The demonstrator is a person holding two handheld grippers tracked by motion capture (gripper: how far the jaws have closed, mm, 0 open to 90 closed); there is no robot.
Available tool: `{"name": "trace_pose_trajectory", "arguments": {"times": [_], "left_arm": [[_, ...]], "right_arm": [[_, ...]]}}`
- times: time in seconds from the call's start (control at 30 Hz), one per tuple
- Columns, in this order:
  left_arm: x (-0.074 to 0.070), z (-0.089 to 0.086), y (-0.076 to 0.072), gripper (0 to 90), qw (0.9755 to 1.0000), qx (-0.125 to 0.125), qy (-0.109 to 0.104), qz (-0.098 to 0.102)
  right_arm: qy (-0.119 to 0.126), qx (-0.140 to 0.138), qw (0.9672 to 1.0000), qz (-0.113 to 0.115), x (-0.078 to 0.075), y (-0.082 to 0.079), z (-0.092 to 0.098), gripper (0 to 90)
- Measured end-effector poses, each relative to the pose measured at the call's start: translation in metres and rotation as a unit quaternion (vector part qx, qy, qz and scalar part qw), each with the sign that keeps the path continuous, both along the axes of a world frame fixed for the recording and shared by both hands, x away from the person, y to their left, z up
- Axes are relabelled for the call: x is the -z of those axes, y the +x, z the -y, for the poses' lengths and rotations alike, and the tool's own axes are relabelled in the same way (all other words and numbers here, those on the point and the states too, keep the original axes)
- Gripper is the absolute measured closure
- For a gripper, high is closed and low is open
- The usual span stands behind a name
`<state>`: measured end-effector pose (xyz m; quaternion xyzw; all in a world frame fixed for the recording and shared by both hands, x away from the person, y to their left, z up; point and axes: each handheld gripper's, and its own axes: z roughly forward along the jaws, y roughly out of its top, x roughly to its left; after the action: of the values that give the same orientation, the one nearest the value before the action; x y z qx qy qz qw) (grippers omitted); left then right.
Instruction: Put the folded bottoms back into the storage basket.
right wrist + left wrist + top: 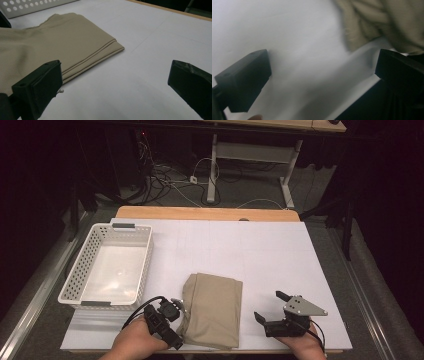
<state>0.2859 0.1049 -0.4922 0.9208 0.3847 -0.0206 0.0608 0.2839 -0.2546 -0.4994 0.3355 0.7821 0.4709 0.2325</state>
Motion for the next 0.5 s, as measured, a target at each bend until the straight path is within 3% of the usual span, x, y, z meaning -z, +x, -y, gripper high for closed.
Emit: {"name": "trace_pose_trajectory", "arguments": {"times": [0.17,0.2,0.37,0.4,0.5], "left_arm": [[-0.002,0.008,-0.011,7.4,0.9995,0.023,-0.02,0.002],[-0.004,0.008,-0.015,8.8,0.999,0.027,-0.035,0.004],[-0.007,0.012,-0.017,12.6,0.9979,0.029,-0.056,0.017],[-0.007,0.015,-0.016,13.4,0.998,0.026,-0.055,0.018],[-0.003,0.025,-0.009,19.3,0.9984,0.044,-0.017,0.03]], "right_arm": [[-0.008,-0.008,0.9999,-0.001,0.001,0.001,-0.007,0.0],[-0.01,-0.01,0.9999,0.0,0.001,0.001,-0.009,0.0],[-0.013,-0.018,0.9997,0.005,0.0,0.001,-0.013,0.0],[-0.014,-0.02,0.9997,0.004,0.0,0.001,-0.014,0.0],[-0.015,-0.026,0.9995,0.003,0.001,-0.001,-0.016,0.0]]}}
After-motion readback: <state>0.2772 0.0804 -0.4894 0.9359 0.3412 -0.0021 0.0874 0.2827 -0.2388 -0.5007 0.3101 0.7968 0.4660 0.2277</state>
